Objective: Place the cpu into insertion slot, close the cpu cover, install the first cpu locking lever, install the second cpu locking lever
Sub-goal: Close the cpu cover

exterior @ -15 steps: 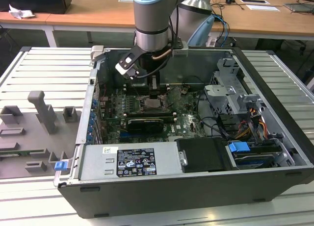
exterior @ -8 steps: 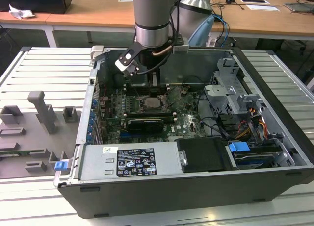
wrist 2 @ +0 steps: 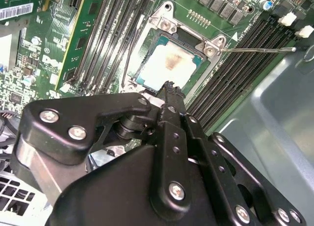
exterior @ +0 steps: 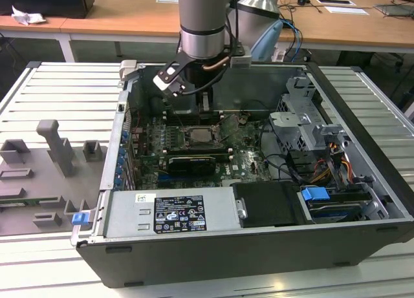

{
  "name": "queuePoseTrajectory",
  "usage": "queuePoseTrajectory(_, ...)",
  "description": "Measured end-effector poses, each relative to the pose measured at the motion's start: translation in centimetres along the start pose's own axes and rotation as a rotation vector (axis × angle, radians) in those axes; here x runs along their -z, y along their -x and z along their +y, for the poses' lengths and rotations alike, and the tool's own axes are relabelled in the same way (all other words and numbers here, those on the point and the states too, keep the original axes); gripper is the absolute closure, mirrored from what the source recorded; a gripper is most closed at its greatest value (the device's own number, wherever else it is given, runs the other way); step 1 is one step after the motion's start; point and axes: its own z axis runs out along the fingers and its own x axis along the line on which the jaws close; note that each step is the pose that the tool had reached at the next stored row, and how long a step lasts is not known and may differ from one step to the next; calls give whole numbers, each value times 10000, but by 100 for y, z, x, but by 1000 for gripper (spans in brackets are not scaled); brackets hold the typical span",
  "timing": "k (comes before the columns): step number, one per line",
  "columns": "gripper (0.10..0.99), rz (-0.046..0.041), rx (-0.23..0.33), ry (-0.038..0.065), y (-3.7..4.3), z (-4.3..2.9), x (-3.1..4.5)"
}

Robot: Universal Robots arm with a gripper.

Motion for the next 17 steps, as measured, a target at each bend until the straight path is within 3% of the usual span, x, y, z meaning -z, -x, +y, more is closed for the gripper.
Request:
queuePoseTrajectory(8,980,1,0,-5,0,14,32)
queuePoseTrajectory(14,980,1,0,-5,-1,21,126)
queuePoseTrajectory(17,980,1,-1,-5,-3,28,216)
